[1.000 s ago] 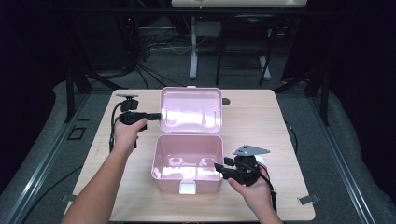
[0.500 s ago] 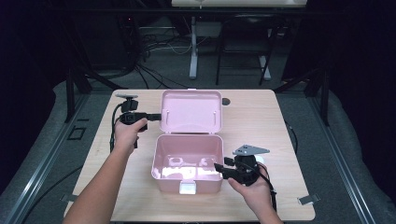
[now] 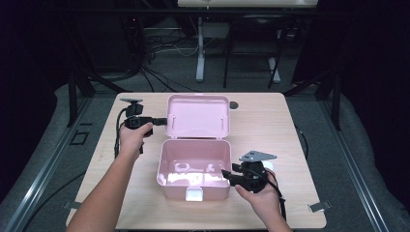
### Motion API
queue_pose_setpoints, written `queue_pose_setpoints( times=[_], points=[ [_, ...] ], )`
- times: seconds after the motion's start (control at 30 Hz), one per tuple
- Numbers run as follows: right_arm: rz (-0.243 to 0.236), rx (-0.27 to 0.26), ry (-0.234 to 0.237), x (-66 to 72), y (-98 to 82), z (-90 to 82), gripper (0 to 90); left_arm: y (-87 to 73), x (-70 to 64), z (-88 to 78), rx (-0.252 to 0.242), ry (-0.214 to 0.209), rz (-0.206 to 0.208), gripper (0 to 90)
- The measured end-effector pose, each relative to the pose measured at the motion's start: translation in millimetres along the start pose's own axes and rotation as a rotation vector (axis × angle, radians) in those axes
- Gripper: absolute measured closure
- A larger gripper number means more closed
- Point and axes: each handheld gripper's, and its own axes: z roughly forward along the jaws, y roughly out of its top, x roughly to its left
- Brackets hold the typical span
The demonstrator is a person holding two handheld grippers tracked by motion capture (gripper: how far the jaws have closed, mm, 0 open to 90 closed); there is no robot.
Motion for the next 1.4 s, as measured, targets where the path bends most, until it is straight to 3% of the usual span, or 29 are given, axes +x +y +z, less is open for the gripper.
queue_pose_setpoints(
  times=[0.53, 0.83, 0.97, 1.0, 1.1, 1.4],
  points=[
    [0.008, 0.003, -0.001, 0.0, 0.2, 0.1, 55.5, -1.2, 4.9, 2.5, 0.013, -0.014, -0.049, 86.4],
    [0.011, 0.003, -0.002, 0.2, 0.2, 0.1, 55.5, -2.3, 6.0, 5.3, 0.019, -0.004, -0.05, 86.1],
    [0.012, 0.005, -0.003, 0.3, 0.1, -0.1, 55.5, -2.7, 5.8, 5.7, 0.016, 0.007, -0.042, 87.2],
    [0.014, 0.007, -0.004, 0.5, 0.3, -0.1, 55.5, -3.1, 7.2, 7.0, 0.037, 0.016, -0.024, 87.2],
    [0.016, 0.005, -0.003, 0.3, 0.1, -0.1, 55.6, -4.4, 8.7, 8.0, 0.034, 0.01, -0.04, 87.1],
    [0.018, 0.001, -0.006, 1.2, -0.3, -0.3, 55.3, -4.2, 8.7, 8.2, 0.039, 0.009, -0.025, 86.8]
  ],
)
